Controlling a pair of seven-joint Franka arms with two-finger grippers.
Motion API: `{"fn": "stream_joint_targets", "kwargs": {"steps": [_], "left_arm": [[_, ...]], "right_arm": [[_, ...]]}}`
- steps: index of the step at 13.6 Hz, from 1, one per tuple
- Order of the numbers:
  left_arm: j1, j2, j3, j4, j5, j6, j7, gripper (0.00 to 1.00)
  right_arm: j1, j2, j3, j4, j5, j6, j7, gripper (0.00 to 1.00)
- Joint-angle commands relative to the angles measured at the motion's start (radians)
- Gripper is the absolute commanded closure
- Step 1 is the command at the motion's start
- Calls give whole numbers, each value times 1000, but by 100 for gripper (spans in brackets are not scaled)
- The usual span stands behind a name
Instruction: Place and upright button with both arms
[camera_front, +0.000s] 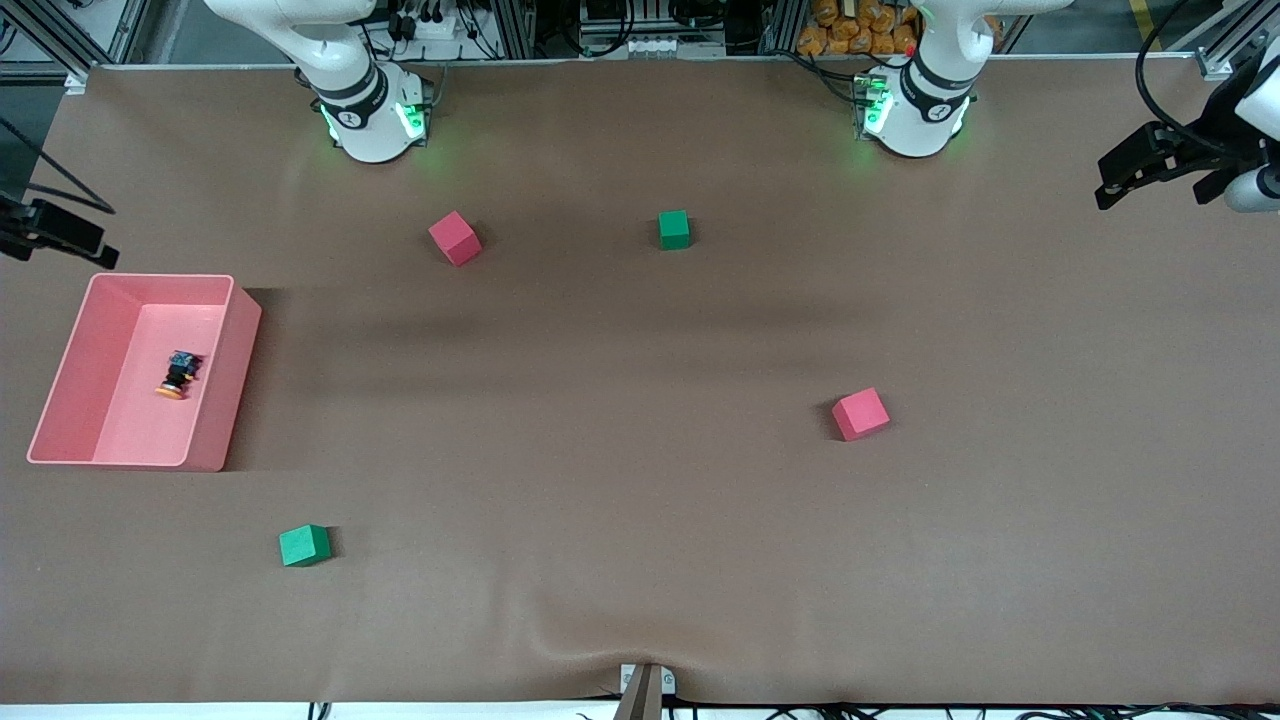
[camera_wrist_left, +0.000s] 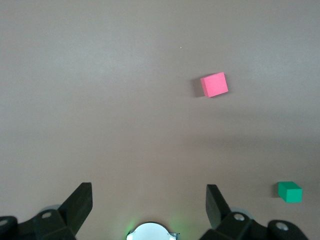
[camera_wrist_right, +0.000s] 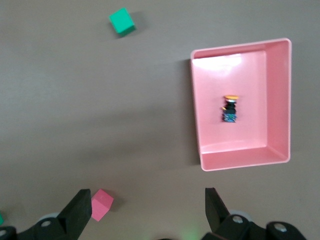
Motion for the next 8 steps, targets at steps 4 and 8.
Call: {"fn": "stream_joint_targets", "kwargs": {"steps": [4, 8], "left_arm": [[1, 1, -1, 16, 7, -18, -12, 0], [3, 1, -2, 12, 19, -23, -11, 0]], "right_arm": [[-201, 142, 6, -18, -10, 26, -174, 0], [-266, 283, 8, -114, -30, 287, -248, 0]]}}
